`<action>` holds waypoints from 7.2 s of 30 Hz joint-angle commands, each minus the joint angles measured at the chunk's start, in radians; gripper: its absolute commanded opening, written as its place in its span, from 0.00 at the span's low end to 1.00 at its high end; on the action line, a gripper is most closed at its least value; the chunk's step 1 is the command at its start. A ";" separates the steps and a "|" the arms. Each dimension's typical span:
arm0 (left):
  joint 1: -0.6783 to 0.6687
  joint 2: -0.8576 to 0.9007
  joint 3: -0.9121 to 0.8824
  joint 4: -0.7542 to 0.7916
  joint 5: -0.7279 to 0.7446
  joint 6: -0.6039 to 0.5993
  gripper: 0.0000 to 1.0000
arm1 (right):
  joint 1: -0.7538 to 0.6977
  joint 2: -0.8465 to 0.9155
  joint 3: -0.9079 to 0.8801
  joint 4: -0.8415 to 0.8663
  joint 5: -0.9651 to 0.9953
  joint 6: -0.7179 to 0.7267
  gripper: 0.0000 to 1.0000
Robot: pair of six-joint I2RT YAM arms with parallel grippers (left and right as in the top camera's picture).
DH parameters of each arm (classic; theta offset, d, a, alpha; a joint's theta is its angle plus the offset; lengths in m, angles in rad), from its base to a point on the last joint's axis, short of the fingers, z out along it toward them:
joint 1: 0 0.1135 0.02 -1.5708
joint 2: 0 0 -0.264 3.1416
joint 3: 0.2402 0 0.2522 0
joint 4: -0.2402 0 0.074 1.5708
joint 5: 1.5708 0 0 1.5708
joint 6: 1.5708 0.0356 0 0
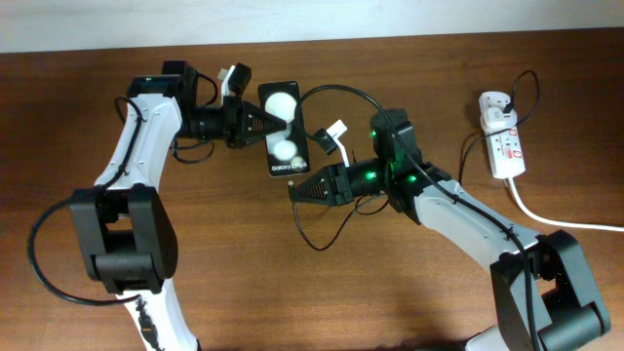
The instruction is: Plug charger to phone and switch on socket
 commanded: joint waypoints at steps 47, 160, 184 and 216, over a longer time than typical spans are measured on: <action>-0.008 -0.003 0.005 -0.002 0.068 0.016 0.00 | 0.001 0.001 0.003 0.057 0.060 0.059 0.04; -0.027 -0.003 0.005 0.067 0.102 -0.052 0.00 | -0.069 0.001 0.003 0.112 -0.013 0.058 0.04; 0.000 -0.003 0.005 0.070 0.103 -0.052 0.00 | -0.042 0.001 0.003 0.085 -0.017 0.054 0.04; -0.015 -0.003 0.005 0.099 0.098 -0.074 0.00 | -0.017 0.001 0.003 0.094 0.056 0.031 0.04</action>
